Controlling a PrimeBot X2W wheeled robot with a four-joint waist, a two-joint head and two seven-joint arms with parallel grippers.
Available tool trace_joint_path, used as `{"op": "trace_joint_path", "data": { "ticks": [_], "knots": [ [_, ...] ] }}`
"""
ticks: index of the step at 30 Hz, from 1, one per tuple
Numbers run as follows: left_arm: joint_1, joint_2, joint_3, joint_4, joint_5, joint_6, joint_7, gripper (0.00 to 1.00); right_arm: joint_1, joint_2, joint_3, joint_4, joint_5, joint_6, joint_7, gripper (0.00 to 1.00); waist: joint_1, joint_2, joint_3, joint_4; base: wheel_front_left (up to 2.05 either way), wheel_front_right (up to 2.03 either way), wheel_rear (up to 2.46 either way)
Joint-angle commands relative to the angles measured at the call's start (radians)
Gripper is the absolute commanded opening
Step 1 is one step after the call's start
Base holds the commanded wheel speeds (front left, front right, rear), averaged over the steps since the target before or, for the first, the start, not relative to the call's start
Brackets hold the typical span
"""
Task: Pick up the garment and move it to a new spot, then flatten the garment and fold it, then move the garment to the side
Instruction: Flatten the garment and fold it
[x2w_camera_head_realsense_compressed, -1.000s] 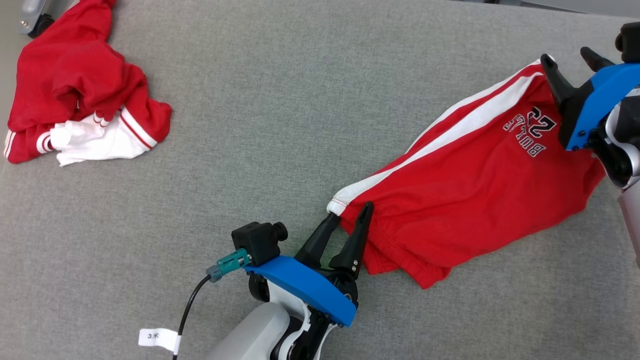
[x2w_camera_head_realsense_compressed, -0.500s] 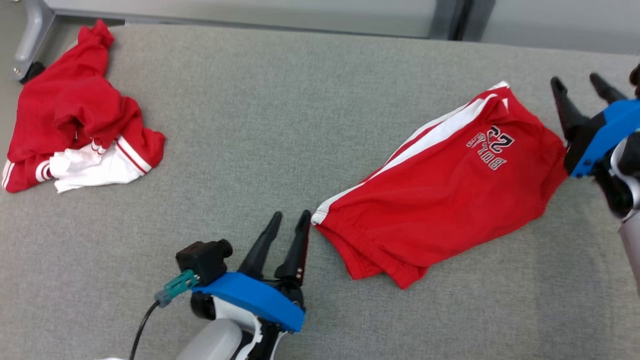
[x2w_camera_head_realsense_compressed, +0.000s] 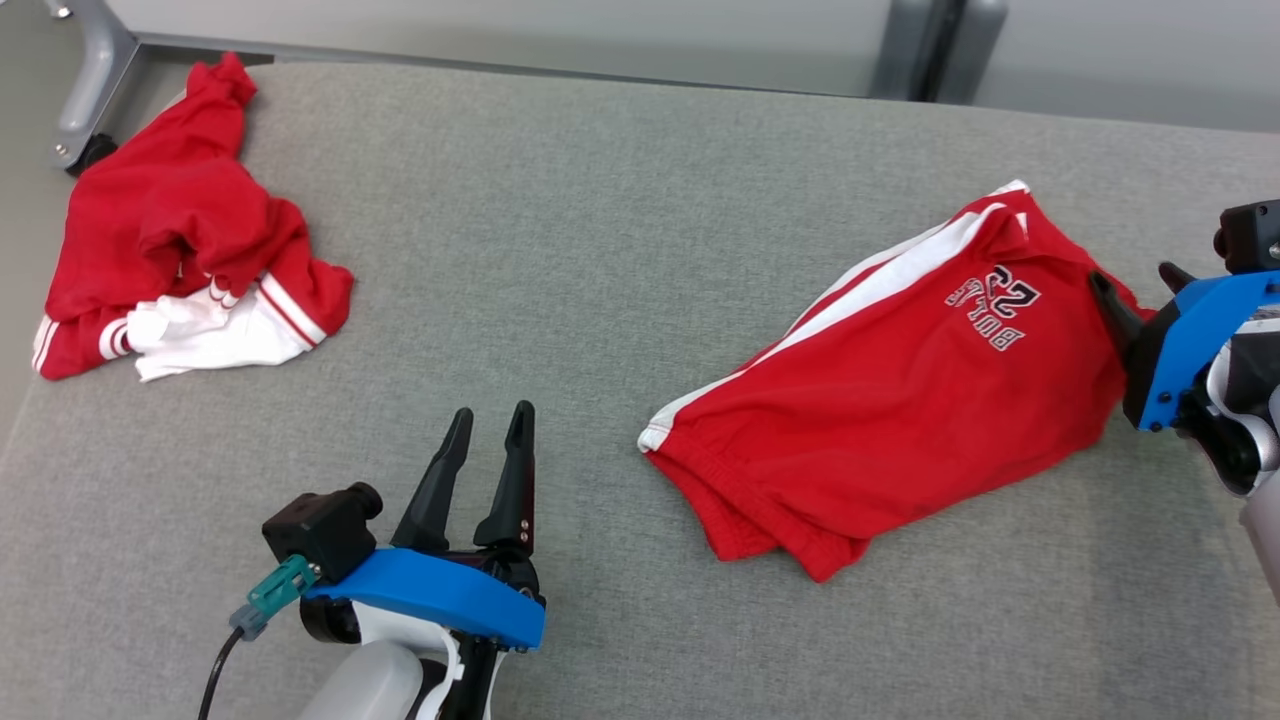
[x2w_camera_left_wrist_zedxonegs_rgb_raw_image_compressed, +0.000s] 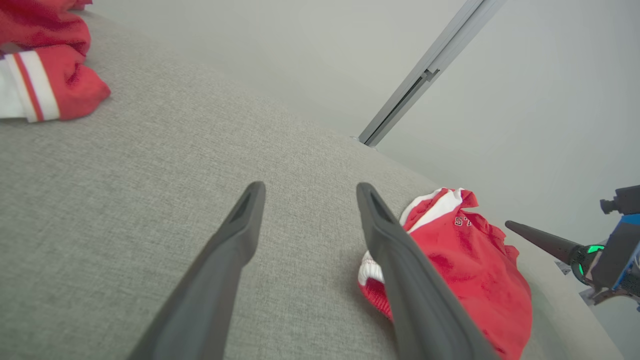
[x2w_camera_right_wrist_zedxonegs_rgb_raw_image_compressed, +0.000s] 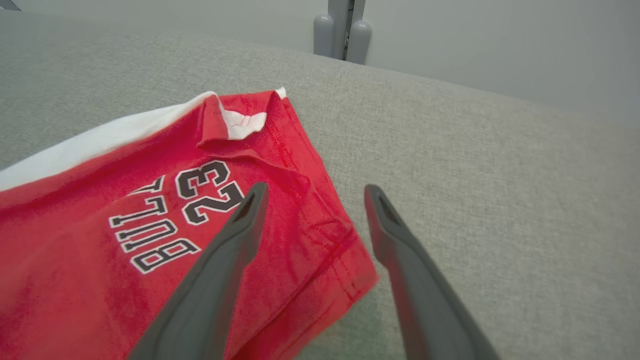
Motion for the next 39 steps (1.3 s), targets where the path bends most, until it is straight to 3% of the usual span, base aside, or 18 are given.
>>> {"op": "trace_joint_path", "data": {
  "ticks": [1, 8, 14, 15, 16, 17, 18, 30, 39],
  "knots": [
    [0.015, -0.002, 0.017, -0.009, 0.012, 0.000, -0.004, 1.00, -0.013, -0.011, 0.006, 0.019, 0.011, 0.000, 0.019, 1.00, 0.0001, 0.0000, 0.020, 0.021, 0.00, 0.00, 0.00],
    [0.030, -0.021, 0.057, -0.020, 0.038, -0.015, -0.004, 1.00, -0.042, -0.043, 0.028, 0.092, 0.000, 0.000, 0.070, 1.00, 0.0001, 0.0000, 0.049, 0.063, 0.00, 0.00, 0.00],
    [0.031, -0.033, 0.077, -0.020, 0.053, -0.026, -0.004, 1.00, -0.053, -0.029, 0.016, 0.160, 0.031, 0.000, 0.094, 1.00, 0.0001, 0.0000, 0.056, 0.073, 0.00, 0.00, 0.00],
    [0.032, -0.035, 0.080, -0.020, 0.056, -0.027, -0.004, 1.00, -0.053, -0.024, 0.019, 0.169, 0.035, 0.000, 0.099, 0.87, 0.0001, 0.0000, 0.056, 0.072, 0.00, 0.00, 0.00],
    [0.034, -0.036, 0.082, -0.020, 0.058, -0.029, -0.004, 1.00, -0.051, -0.017, 0.019, 0.176, 0.046, 0.000, 0.102, 0.41, 0.0001, 0.0000, 0.056, 0.070, 0.00, 0.00, 0.00],
    [0.036, -0.037, 0.084, -0.019, 0.060, -0.030, -0.004, 1.00, -0.051, -0.009, 0.016, 0.180, 0.057, 0.000, 0.098, 0.26, 0.0001, 0.0000, 0.055, 0.067, 0.00, 0.00, 0.00],
    [0.038, -0.037, 0.087, -0.019, 0.063, -0.033, -0.004, 1.00, -0.050, -0.002, 0.014, 0.181, 0.068, 0.000, 0.091, 0.01, 0.0001, 0.0000, 0.053, 0.063, 0.00, 0.00, 0.00],
    [0.040, -0.012, 0.115, -0.014, 0.090, -0.038, -0.004, 1.00, 0.008, 0.004, -0.003, 0.101, 0.164, 0.000, -0.072, 0.00, 0.0001, 0.0000, 0.002, -0.036, 0.00, 0.00, 0.00],
    [0.066, 0.016, 0.133, -0.010, 0.095, -0.043, -0.003, 1.00, 0.257, 0.083, -0.103, 0.009, 0.263, 0.000, -0.250, 0.00, 0.0001, 0.0000, -0.078, -0.141, 0.00, 0.00, 0.00]
  ]
}}
